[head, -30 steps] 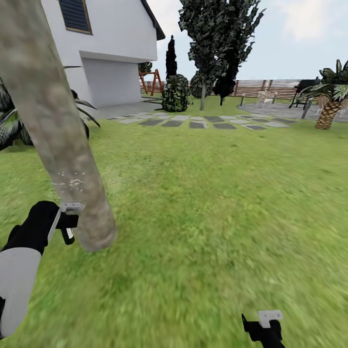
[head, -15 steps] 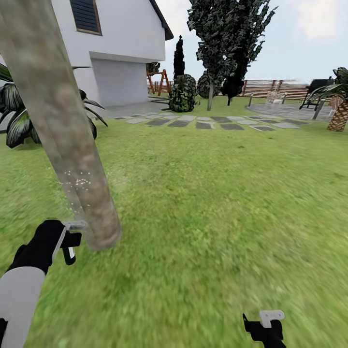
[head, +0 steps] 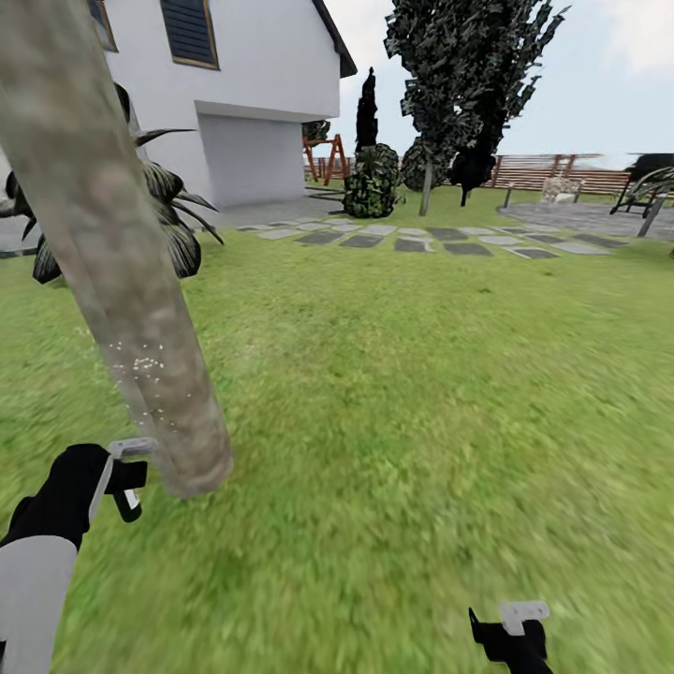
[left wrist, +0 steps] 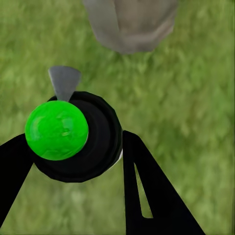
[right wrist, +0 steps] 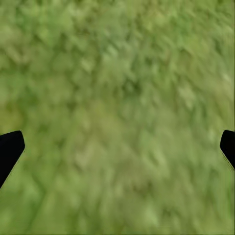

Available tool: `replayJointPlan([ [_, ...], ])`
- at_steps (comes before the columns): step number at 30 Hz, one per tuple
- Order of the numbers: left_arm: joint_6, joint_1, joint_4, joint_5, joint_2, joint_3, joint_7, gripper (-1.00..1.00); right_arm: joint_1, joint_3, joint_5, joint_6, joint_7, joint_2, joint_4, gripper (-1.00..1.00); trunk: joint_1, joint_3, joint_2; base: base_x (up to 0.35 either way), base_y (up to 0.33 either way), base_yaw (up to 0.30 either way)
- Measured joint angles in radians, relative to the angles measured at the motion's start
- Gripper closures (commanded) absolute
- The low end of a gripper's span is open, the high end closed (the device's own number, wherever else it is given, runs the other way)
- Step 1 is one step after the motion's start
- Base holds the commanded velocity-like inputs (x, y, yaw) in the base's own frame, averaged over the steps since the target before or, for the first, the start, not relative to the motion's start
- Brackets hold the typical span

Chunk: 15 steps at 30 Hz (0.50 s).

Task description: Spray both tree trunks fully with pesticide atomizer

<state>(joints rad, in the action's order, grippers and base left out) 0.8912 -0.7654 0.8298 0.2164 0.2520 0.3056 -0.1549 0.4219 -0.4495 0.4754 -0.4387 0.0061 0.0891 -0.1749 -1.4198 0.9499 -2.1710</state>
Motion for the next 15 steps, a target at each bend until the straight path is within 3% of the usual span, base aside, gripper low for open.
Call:
replayJointPlan([
  [10,-0.006,0.002,-0.010,0.003,-0.005,-0.006,0.001,1.00,0.000,0.000,0.000,0.000,0.000,0.000,0.000,-1.00,0.000,0.000,0.000,0.138,-0.253,0.264],
  [15,-0.006,0.002,-0.012,0.003,-0.005,-0.006,0.018,1.00,0.000,0.000,0.000,0.000,0.000,0.000,0.000,-1.00,0.000,0.000,0.000,0.174,-0.245,0.017],
])
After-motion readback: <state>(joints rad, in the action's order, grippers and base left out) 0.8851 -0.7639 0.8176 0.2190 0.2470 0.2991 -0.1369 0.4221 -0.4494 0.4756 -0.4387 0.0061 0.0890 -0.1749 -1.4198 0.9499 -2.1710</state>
